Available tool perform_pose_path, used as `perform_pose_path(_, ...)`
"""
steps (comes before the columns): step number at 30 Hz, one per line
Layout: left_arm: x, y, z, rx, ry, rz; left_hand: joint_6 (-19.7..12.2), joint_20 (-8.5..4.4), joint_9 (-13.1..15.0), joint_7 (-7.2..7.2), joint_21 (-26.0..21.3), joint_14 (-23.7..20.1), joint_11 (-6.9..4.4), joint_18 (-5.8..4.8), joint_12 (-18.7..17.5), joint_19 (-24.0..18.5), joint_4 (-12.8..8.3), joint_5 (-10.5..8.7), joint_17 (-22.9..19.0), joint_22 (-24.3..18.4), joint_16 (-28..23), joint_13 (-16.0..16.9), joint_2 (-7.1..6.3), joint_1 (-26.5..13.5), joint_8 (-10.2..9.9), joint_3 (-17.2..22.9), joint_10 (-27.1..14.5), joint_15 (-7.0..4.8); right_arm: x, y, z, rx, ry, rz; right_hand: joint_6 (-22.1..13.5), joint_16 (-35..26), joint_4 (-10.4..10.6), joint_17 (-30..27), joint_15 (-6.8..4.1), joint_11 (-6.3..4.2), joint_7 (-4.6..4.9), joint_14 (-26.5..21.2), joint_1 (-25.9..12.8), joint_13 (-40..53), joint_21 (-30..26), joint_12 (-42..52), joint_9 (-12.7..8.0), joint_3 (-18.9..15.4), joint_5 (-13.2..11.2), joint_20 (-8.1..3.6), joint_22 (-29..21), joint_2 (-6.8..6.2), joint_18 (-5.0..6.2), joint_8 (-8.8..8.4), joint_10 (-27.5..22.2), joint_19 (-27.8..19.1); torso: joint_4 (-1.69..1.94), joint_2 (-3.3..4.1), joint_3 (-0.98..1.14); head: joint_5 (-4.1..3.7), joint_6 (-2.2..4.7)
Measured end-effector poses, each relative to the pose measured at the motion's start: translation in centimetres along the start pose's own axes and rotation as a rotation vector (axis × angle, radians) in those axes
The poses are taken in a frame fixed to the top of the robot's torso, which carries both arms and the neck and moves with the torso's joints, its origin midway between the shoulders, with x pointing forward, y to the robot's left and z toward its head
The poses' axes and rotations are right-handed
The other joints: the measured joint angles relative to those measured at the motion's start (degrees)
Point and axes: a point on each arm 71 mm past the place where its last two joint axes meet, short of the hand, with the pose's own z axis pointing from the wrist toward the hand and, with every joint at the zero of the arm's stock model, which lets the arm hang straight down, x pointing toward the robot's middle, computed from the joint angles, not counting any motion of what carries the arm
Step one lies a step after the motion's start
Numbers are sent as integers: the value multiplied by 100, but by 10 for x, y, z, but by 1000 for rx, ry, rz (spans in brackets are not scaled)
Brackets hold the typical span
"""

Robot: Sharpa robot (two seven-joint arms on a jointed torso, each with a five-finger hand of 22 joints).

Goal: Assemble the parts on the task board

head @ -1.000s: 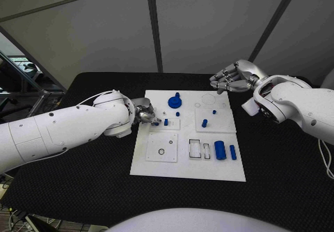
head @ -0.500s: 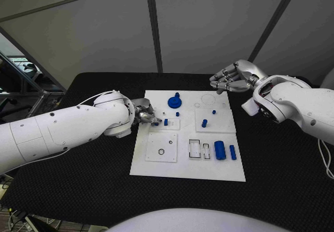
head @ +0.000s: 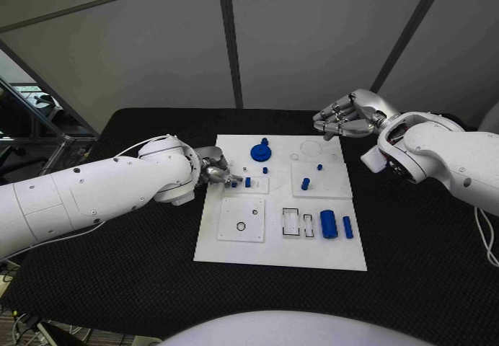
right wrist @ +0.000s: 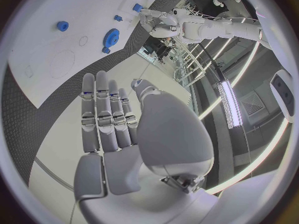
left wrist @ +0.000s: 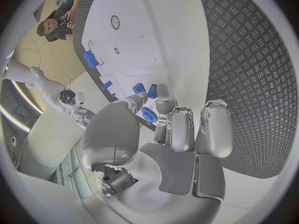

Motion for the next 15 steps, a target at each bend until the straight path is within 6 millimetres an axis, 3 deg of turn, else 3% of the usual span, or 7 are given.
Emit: perform_pose_path(15,-10,-2,-3,9,-29,-45,0,0,-32,0,-11,0,3,0,-6,0,387,0,0,0,0,-55,90,1,-40,-702,-3,0,1,0,1,0,1,0,0,-20,0,0,0,0,0,0,0,1,-22,0,0,0,0,0,1,0,0,0,0,0,-1,-2,0,3,15)
